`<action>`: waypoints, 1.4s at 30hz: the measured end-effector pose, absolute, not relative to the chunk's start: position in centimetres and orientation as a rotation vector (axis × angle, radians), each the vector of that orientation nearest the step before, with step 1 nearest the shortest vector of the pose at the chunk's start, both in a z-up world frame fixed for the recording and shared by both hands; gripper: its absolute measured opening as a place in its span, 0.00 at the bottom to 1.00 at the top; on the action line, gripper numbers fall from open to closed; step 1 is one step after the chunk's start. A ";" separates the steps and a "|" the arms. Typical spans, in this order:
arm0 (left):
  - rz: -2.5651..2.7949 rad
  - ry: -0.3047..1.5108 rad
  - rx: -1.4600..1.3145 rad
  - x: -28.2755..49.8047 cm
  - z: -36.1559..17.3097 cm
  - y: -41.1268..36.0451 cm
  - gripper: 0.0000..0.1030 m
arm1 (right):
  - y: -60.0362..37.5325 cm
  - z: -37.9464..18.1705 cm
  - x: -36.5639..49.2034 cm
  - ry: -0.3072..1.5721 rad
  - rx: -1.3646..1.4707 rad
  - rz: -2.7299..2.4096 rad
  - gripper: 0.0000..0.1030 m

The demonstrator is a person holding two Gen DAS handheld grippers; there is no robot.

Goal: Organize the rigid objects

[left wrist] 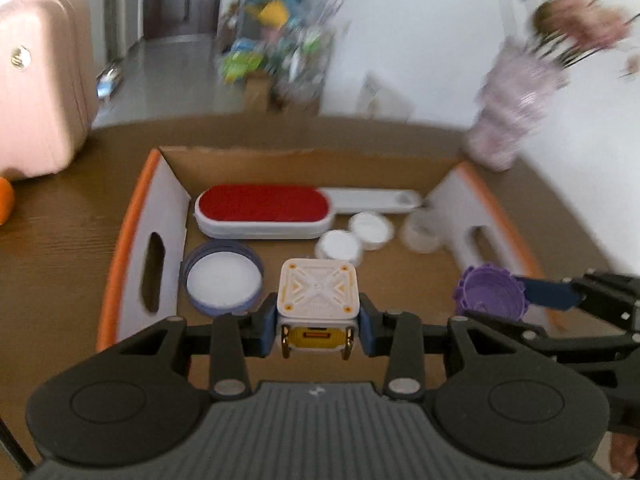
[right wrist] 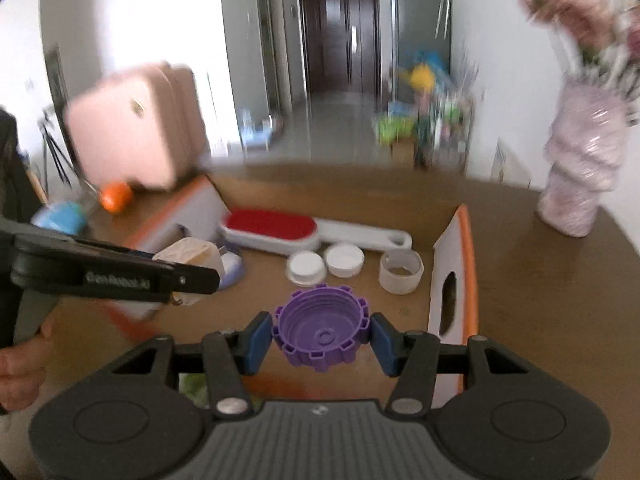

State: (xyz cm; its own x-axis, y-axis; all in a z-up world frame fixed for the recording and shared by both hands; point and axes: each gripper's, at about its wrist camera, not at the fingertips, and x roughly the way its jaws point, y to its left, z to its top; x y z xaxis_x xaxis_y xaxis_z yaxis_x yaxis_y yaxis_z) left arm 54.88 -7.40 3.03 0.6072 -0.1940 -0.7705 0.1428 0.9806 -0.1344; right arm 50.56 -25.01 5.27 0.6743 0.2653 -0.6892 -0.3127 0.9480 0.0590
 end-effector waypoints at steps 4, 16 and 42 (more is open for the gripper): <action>-0.144 0.968 -0.036 58.7 0.8 -8.0 0.38 | -24.0 2.6 57.4 0.903 -0.129 0.267 0.51; -0.145 0.961 -0.018 60.5 -0.3 -7.7 0.46 | -23.4 0.3 61.1 0.966 -0.106 0.259 0.61; -0.050 0.339 0.069 32.9 11.3 0.3 0.83 | -26.8 13.2 34.7 0.441 -0.030 0.255 0.88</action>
